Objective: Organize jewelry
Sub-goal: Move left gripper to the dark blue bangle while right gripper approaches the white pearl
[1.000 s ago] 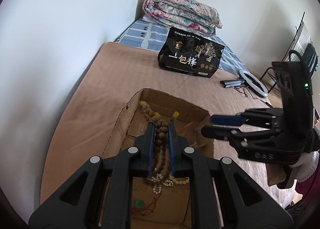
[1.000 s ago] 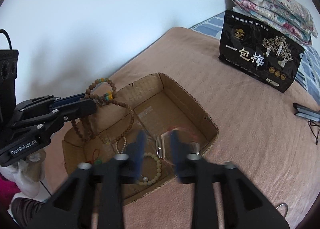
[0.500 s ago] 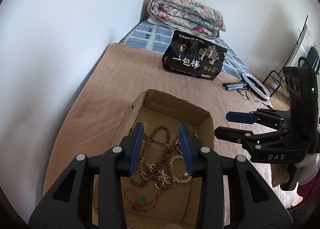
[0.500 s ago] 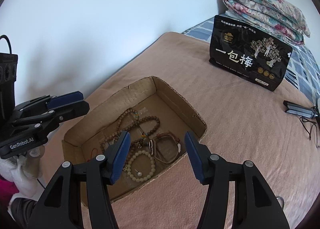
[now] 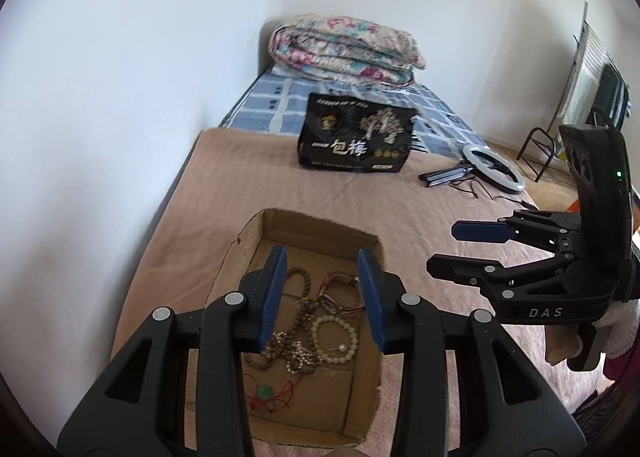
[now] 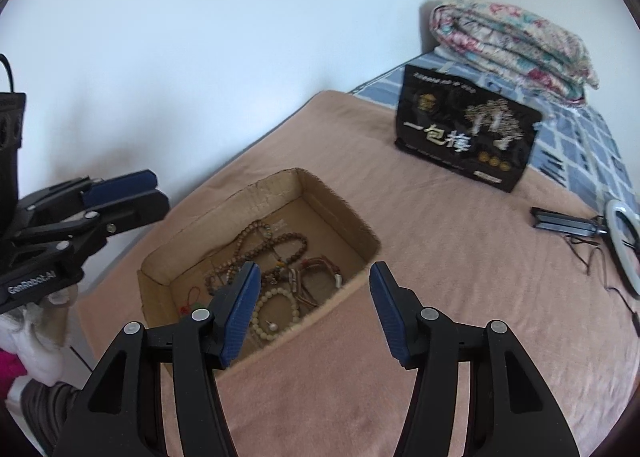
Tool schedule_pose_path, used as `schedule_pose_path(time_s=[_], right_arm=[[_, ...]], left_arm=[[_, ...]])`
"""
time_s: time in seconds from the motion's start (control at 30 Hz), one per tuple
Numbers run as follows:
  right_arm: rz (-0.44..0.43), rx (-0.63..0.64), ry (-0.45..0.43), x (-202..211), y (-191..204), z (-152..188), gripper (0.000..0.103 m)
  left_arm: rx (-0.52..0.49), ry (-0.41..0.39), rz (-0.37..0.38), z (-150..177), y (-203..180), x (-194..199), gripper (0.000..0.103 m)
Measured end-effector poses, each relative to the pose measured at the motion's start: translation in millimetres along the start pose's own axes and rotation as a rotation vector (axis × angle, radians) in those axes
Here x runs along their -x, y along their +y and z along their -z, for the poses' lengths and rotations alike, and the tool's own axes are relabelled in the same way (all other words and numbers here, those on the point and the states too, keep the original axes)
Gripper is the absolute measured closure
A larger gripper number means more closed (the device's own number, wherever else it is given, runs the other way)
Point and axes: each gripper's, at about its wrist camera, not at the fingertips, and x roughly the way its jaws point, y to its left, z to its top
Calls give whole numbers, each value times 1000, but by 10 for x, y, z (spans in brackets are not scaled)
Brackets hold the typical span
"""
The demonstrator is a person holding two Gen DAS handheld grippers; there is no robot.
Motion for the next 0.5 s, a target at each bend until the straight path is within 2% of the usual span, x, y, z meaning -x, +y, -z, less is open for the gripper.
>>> schedule_pose_path(time_s=[0.17,0.5], right_arm=[[29,-30,-11,229,-167,119,45],[147,-68,-51,815,-588,435,45]], left_arm=[[-50,-28,21,-55,-291,127,66],[-150,-40,99,-36,-1002,214,66]])
